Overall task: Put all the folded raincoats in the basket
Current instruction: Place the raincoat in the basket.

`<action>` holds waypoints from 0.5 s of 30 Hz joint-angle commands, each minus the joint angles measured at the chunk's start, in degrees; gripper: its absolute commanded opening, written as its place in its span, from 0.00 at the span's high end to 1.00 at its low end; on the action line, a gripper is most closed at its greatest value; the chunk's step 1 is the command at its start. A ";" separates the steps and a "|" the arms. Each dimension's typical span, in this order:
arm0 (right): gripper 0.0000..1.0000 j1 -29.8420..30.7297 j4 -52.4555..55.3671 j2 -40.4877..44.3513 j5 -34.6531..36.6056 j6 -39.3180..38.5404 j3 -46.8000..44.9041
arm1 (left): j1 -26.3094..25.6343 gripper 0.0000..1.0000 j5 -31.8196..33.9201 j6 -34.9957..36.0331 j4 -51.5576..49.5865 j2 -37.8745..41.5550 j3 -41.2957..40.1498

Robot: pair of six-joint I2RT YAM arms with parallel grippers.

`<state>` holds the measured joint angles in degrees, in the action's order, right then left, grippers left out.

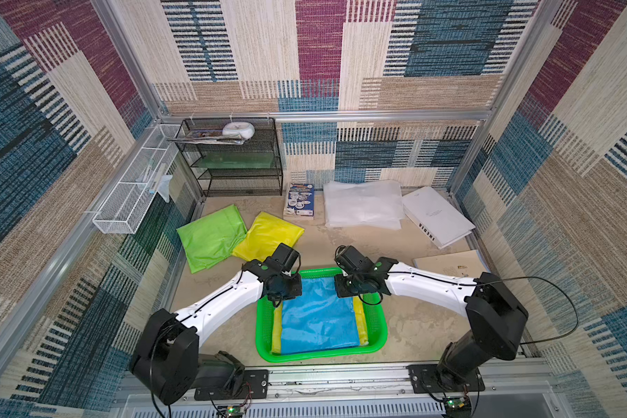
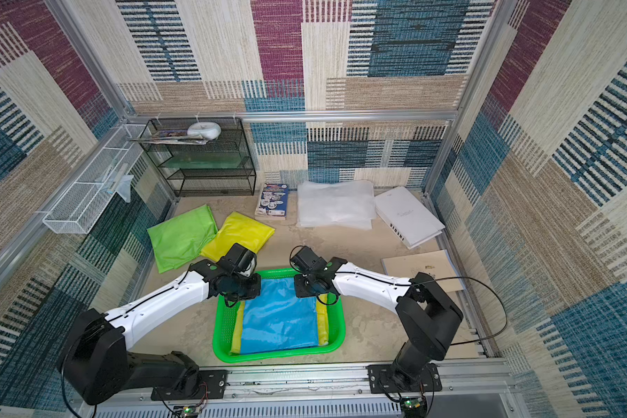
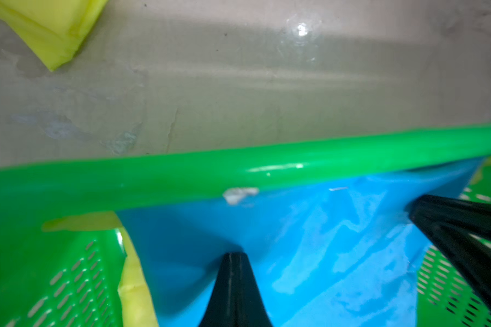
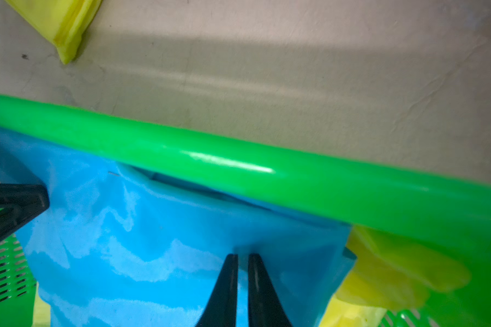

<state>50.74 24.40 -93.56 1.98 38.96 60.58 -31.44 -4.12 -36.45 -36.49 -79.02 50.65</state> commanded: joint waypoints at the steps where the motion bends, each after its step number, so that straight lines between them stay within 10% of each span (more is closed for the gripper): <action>1: 0.85 -0.33 -0.03 -1.13 2.80 -0.93 0.16 | 0.56 1.00 5.25 1.30 0.60 -2.05 -0.46; 6: 0.86 -0.36 -1.67 1.66 -1.10 -0.46 -1.20 | 0.68 1.00 3.18 1.51 -1.34 -2.29 0.73; 11: 0.86 0.70 1.31 8.82 -8.37 -1.22 -0.50 | 0.07 0.71 -5.70 0.95 -2.27 10.55 0.08; 15: 0.87 1.81 1.81 13.99 -17.24 -0.79 -4.74 | -0.55 0.82 -17.51 -1.56 -2.20 19.58 -4.94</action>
<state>52.18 23.88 -81.41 -7.07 38.00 57.93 -31.75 -11.11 -36.07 -37.10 -62.52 48.21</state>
